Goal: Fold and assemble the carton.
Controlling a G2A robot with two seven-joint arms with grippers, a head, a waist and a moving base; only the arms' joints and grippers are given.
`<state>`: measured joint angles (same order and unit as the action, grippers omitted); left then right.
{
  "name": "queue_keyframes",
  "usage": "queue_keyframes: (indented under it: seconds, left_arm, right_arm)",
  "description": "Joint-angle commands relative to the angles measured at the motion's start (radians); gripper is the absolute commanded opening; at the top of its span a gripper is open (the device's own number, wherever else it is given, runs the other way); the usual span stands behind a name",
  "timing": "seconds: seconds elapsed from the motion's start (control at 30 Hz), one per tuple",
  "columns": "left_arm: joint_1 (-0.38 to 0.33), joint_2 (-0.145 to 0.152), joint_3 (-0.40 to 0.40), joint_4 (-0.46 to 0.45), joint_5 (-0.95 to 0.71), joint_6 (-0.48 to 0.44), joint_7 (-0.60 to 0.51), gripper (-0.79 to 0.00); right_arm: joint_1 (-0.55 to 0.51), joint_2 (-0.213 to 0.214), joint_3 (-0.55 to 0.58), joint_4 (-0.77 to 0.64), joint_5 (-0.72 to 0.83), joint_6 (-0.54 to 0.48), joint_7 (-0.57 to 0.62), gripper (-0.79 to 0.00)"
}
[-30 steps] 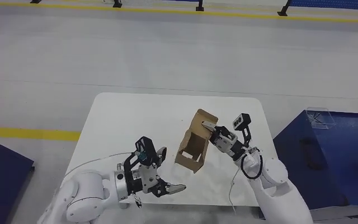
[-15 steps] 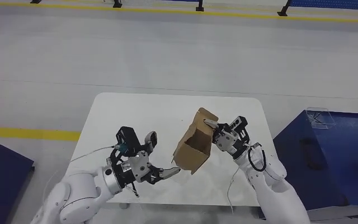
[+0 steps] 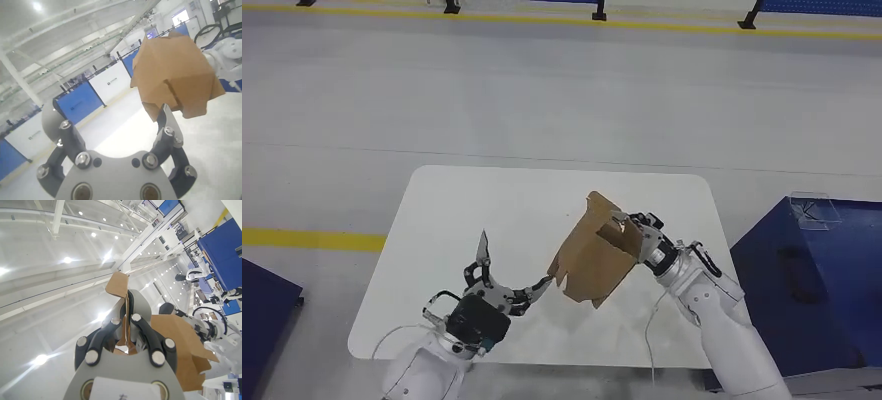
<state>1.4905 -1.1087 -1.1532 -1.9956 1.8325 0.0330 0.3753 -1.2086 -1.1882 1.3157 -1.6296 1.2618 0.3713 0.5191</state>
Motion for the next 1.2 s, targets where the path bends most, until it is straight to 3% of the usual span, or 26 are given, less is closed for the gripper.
queue_keyframes:
  seconds: [0.0,0.2,0.83,0.97,1.07,1.17]
  left_arm:
    - [-0.003,-0.003,0.019,0.013,0.042,0.032,0.026,0.000]
    - [-0.007,-0.012,0.048,0.056,0.120,0.102,0.077,0.000]
    - [-0.069,-0.045,0.133,0.044,0.135,0.097,0.019,0.000]
    - [-0.076,-0.051,0.141,0.045,0.148,0.108,0.013,-0.102]
    - [-0.075,-0.054,0.141,0.044,0.150,0.112,0.013,-0.292]
    - [-0.071,-0.056,0.143,0.042,0.159,0.111,0.009,-0.545]
  right_arm:
    - [-0.003,-0.001,0.001,-0.002,0.004,-0.001,-0.002,-0.785]
    - [-0.011,-0.003,0.012,-0.005,0.034,0.000,-0.008,-0.785]
    - [-0.058,-0.008,-0.016,-0.045,0.026,0.019,0.008,-0.785]
    - [-0.064,-0.010,-0.021,-0.042,0.043,0.020,0.008,-0.785]
    - [-0.066,-0.010,-0.021,-0.043,0.037,0.022,0.010,-0.785]
    - [-0.071,-0.010,-0.022,-0.046,0.026,0.020,0.013,-0.785]
